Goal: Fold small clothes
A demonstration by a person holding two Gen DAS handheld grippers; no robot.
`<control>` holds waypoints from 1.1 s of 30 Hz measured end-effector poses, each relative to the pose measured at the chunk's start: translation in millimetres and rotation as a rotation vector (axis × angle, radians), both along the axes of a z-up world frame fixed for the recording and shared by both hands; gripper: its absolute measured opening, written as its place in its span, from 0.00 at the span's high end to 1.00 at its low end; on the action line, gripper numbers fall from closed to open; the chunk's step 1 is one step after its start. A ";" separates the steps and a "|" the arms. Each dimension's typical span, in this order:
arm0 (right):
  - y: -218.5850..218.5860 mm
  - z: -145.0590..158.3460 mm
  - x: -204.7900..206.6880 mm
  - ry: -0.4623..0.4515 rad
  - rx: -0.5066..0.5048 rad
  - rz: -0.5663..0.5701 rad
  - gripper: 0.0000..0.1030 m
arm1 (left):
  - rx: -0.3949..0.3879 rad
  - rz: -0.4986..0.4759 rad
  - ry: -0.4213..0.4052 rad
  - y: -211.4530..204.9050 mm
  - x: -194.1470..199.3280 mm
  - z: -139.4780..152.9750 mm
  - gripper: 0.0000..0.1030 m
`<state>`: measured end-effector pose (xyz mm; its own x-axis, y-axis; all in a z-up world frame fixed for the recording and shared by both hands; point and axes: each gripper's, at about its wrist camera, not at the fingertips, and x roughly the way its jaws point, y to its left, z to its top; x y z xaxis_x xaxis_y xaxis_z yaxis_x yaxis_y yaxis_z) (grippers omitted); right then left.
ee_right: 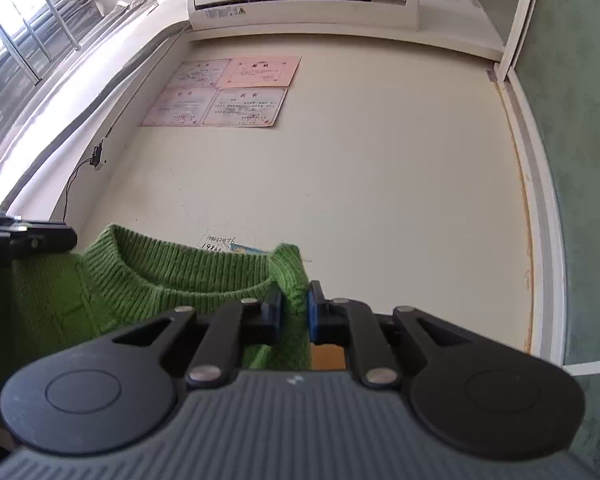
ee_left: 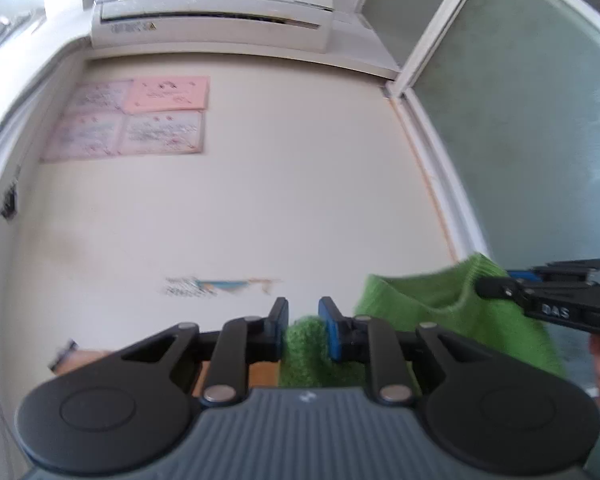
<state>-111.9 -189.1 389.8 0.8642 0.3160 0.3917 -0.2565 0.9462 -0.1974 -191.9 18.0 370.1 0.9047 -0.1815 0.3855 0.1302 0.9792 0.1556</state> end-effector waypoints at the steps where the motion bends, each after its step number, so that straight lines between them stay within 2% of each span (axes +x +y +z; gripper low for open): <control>1: 0.5 1.0 6.1 0.013 -0.005 0.003 0.85 | -0.002 0.014 0.005 -1.1 5.8 3.3 0.84; 4: 3.4 -9.0 35.2 0.072 -0.029 0.026 0.85 | 0.000 0.055 0.062 -4.0 35.2 -1.0 0.85; 7: 11.0 -30.0 66.9 0.142 -0.036 0.033 0.85 | 0.000 0.097 0.159 -3.4 80.1 -25.9 0.86; 8: 12.6 -37.8 82.1 0.172 -0.033 0.035 0.85 | -0.001 0.115 0.196 -2.3 102.1 -37.5 0.89; 9: 15.1 -46.4 99.9 0.205 -0.029 0.035 0.85 | -0.001 0.144 0.233 -1.8 124.2 -47.0 0.97; 12: 31.4 -77.3 162.2 0.301 -0.027 0.004 0.85 | -0.028 0.248 0.299 5.1 188.0 -71.9 0.97; 13: 41.5 -92.9 188.8 0.348 -0.036 -0.001 0.83 | -0.053 0.236 0.356 7.8 214.4 -81.6 0.97; 14: 52.7 -111.5 218.7 0.414 -0.067 -0.012 0.76 | -0.076 0.220 0.444 13.9 245.4 -92.1 0.94; 16: 68.1 -156.5 271.1 0.548 -0.139 -0.094 0.62 | -0.102 0.238 0.634 17.3 289.3 -140.9 0.96; 17: 67.1 -185.1 285.9 0.612 -0.154 -0.134 0.62 | -0.114 0.223 0.715 21.4 298.1 -170.6 0.97; 19: 50.3 -224.1 289.7 0.723 -0.146 -0.072 0.62 | -0.127 0.160 0.809 33.3 292.4 -219.3 0.94; 21: 27.1 -258.9 278.5 0.813 -0.122 -0.009 0.55 | -0.158 0.126 0.907 46.9 276.8 -268.5 0.93; 23: 5.7 -282.0 267.2 0.912 -0.100 0.062 0.37 | -0.195 0.070 1.026 56.4 258.4 -312.0 0.91; 25: -9.5 -304.1 253.2 1.014 -0.070 0.110 0.33 | -0.250 0.009 1.126 60.6 239.0 -345.0 0.83; 26: -15.4 -315.8 246.9 1.062 -0.065 0.131 0.32 | -0.267 -0.039 1.179 59.5 229.5 -360.2 0.75; 27: -18.8 -324.7 239.3 1.099 -0.070 0.146 0.32 | -0.273 -0.071 1.214 55.4 219.2 -373.0 0.74; 29: -20.9 -335.8 226.2 1.143 -0.089 0.165 0.32 | -0.250 -0.121 1.261 41.4 198.3 -387.8 0.69; 30: -20.1 -339.5 220.6 1.152 -0.094 0.170 0.32 | -0.243 -0.137 1.272 35.1 193.4 -389.5 0.60; 31: -18.6 -345.6 211.5 1.154 -0.095 0.177 0.34 | -0.240 -0.146 1.281 28.6 188.3 -392.3 0.56; 32: -15.7 -347.5 201.9 1.149 -0.104 0.189 0.47 | -0.227 -0.140 1.271 21.6 184.6 -391.7 0.49; 33: -10.7 -347.6 196.6 1.133 -0.124 0.194 0.57 | -0.210 -0.121 1.257 14.7 181.7 -390.4 0.46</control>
<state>84.7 -199.8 42.2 0.6331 0.4635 -0.6200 -0.4846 0.8619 0.1494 -10.2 32.7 -20.4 0.6478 -0.3280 -0.6876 0.1642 0.9415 -0.2944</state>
